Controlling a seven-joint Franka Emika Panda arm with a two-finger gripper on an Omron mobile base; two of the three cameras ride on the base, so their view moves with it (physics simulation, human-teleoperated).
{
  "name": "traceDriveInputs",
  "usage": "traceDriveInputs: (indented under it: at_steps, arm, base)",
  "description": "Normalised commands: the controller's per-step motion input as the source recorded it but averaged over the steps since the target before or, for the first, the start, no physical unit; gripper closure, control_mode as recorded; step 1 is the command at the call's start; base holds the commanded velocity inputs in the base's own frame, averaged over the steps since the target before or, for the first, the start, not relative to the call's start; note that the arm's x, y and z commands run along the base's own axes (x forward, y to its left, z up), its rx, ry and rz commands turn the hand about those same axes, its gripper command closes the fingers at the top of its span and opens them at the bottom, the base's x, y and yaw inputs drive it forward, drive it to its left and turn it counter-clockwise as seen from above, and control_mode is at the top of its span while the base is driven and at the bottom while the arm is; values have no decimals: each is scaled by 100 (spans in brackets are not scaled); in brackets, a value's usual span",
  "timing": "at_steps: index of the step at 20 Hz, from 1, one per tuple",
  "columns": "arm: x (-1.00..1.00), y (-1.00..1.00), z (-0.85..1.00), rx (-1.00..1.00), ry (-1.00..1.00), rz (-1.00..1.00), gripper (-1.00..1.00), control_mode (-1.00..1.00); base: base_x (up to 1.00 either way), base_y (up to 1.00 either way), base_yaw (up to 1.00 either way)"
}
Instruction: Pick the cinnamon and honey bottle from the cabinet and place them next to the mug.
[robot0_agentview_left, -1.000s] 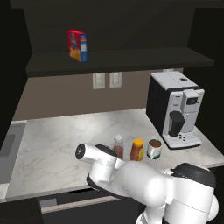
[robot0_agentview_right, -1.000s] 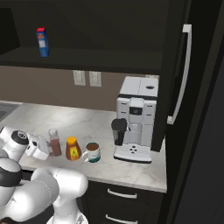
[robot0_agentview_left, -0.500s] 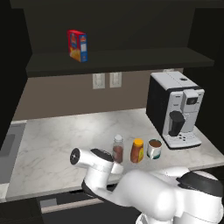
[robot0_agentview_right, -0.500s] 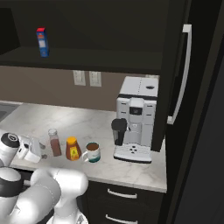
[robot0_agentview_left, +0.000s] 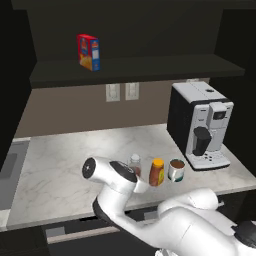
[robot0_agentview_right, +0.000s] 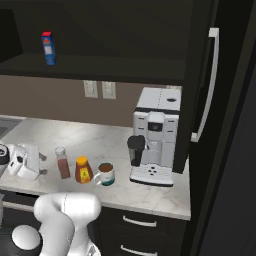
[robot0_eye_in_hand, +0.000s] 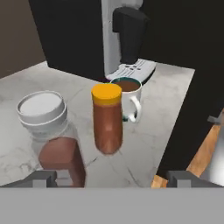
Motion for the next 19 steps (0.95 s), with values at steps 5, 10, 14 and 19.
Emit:
traceDriveInputs:
  at_steps: [5,10,14,19]
  arm:
    - [-46,-47,81,22,-10,-3,-100,-100]
    - [-46,-42,98,20,-9,0,-100,-100]
    - [-18,-34,100,17,-7,1,-100,-100]
    - [0,-42,100,11,0,14,-100,-100]
  base:
    - [0,0,0]
    - [0,0,0]
    - [0,0,0]
    - [0,0,0]
